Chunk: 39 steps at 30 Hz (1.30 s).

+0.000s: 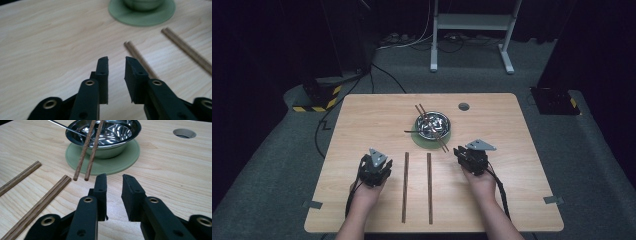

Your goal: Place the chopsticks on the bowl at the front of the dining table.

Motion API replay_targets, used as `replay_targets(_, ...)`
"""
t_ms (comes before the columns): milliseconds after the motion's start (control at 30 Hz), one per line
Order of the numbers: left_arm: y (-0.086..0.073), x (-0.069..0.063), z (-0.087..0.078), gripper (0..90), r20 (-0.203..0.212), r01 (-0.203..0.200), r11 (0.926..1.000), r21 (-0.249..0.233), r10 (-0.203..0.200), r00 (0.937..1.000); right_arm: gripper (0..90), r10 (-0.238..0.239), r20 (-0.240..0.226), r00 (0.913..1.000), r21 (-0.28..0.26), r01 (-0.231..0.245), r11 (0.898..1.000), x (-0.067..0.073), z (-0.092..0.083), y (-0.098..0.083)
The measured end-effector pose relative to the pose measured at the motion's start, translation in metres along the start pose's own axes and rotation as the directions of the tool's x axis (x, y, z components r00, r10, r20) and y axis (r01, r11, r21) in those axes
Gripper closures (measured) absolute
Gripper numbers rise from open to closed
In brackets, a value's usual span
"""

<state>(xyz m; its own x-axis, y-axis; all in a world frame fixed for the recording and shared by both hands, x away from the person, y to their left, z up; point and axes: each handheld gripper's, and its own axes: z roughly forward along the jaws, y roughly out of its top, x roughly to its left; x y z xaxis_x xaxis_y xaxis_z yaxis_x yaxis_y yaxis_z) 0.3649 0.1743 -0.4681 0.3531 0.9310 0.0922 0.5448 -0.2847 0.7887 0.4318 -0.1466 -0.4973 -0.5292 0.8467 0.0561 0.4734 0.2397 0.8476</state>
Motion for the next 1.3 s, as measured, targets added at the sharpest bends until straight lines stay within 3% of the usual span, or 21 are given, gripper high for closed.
replay_targets(167, 0.017, -0.017, 0.02, 80.9, 0.025, -0.003, 0.9996, -0.028, 0.003, 0.9997, 82.2, 0.018, -0.001, 0.9998, -0.027, -0.018, 0.999, -0.002, -0.001, -0.002)
replay_targets(367, 0.035, -0.038, 0.051, 77.7, 0.05, -0.001, 0.9985, -0.055, 0.004, 0.9988, 82.9, 0.047, -0.008, 0.9989, -0.052, -0.047, 0.998, 0.002, -0.002, -0.002)
replay_targets(500, 0.047, -0.05, 0.07, 77.8, 0.085, 0.001, 0.9986, -0.054, 0.004, 0.9964, 83.0, 0.028, -0.008, 0.9996, -0.065, -0.029, 0.997, 0.006, -0.004, -0.002)
replay_targets(600, 0.052, -0.056, 0.08, 76.8, 0.101, 0.029, 0.9977, -0.062, -0.023, 0.9946, 82.9, 0.022, -0.013, 0.9997, -0.068, -0.023, 0.997, 0.008, -0.005, 0.004)
replay_targets(700, 0.055, -0.061, 0.087, 77.0, 0.109, 0.021, 0.9978, -0.063, -0.014, 0.994, 81.6, -0.006, 0.002, 1.0, -0.048, 0.006, 0.999, 0.01, -0.004, 0.016)
replay_targets(767, 0.056, -0.064, 0.089, 77.7, 0.111, 0.028, 0.997, -0.072, -0.02, 0.9936, 81.8, -0.004, 0.017, 0.9998, -0.066, 0.005, 0.998, 0.007, -0.001, 0.023)
replay_targets(833, 0.057, -0.066, 0.091, 79.3, 0.114, 0.026, 0.9968, -0.076, -0.017, 0.9933, 81.8, 0.003, 0.03, 0.9996, -0.055, -0.001, 0.998, 0.005, 0.004, 0.018)
replay_targets(933, 0.058, -0.068, 0.095, 80.2, 0.116, 0.025, 0.9962, -0.083, -0.016, 0.9931, 82.4, 0.012, 0.012, 0.9999, -0.039, -0.011, 0.999, 0.007, 0.011, 0.004)
replay_targets(1033, 0.057, -0.071, 0.1, 80.2, 0.114, 0.04, 0.9965, -0.074, -0.031, 0.993, 81.9, -0.013, 0.029, 0.9995, -0.051, 0.015, 0.999, 0.011, 0.008, 0.005)
replay_targets(1133, 0.056, -0.075, 0.1, 80.1, 0.107, 0.024, 0.9975, -0.067, -0.017, 0.9941, 81.3, 0.017, 0.018, 0.9997, -0.027, -0.016, 1.0, 0.009, 0.012, 0.001)
replay_targets(1300, 0.055, -0.08, 0.105, 78.0, 0.126, 0.057, 0.9964, -0.063, -0.048, 0.9909, 81.1, 0.016, 0.0, 0.9999, -0.023, -0.016, 1.0, 0.009, 0.015, 0.0)
